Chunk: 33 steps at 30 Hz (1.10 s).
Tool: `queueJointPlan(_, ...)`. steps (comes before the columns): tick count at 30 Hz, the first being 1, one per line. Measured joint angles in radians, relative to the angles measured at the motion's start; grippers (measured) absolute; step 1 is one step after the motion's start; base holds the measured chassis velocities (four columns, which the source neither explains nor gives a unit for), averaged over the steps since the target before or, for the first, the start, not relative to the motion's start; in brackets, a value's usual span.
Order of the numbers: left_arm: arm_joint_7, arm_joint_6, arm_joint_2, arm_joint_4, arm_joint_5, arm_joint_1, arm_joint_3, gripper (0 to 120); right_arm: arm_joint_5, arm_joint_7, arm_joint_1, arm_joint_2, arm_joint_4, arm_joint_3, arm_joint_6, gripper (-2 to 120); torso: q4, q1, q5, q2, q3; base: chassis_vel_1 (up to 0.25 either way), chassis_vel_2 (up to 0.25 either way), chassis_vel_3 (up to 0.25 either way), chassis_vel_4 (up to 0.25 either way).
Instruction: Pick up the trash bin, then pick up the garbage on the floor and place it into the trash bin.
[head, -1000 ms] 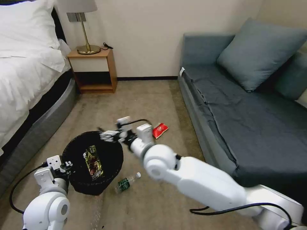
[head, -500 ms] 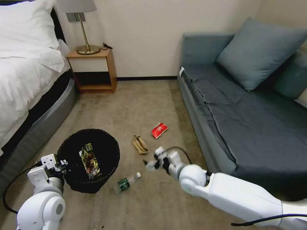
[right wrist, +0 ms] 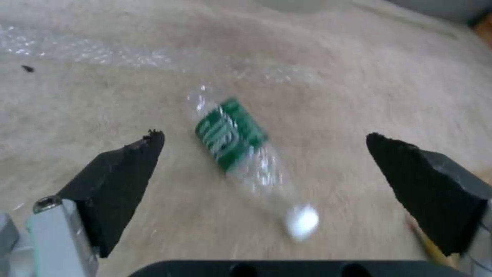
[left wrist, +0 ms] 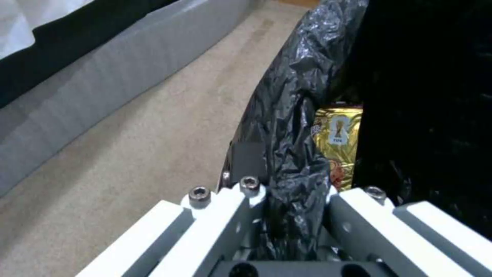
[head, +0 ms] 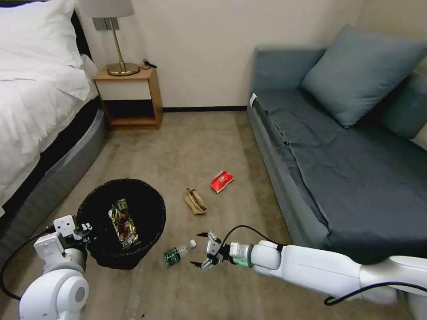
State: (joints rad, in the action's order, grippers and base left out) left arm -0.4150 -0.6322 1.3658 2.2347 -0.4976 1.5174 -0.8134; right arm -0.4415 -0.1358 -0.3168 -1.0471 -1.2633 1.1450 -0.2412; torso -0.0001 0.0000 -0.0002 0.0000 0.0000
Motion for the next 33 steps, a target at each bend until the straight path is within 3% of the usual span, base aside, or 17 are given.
queueJointPlan(5,0.001,0.004,0.015,0.012,0.003,0.015,-0.015,2,0.009,-0.018,0.052,-0.184,0.153,0.077,-0.038,100,0.0007,0.0,-0.0002,0.0,0.0,0.0,0.0,0.0,0.0)
queueJointPlan(6,0.001,0.004,0.015,0.012,0.003,0.015,-0.015,2,0.009,-0.018,0.052,-0.184,0.153,0.077,-0.038,100,0.0007,0.0,-0.0002,0.0,0.0,0.0,0.0,0.0,0.0)
queueJointPlan(9,0.004,0.01,0.025,0.031,0.003,0.037,-0.034,2,0.008,-0.041,0.054,-0.278,0.255,0.126,-0.064,100,0.0002,0.0,0.0,0.0,0.0,0.0,0.0,0.0,0.0)
queueJointPlan(33,0.008,0.028,0.056,0.075,0.006,0.093,-0.052,2,0.077,-0.109,0.003,-0.435,0.592,0.113,-0.14,100,0.0001,0.0,0.0002,0.0,0.0,0.0,0.0,0.0,0.0)
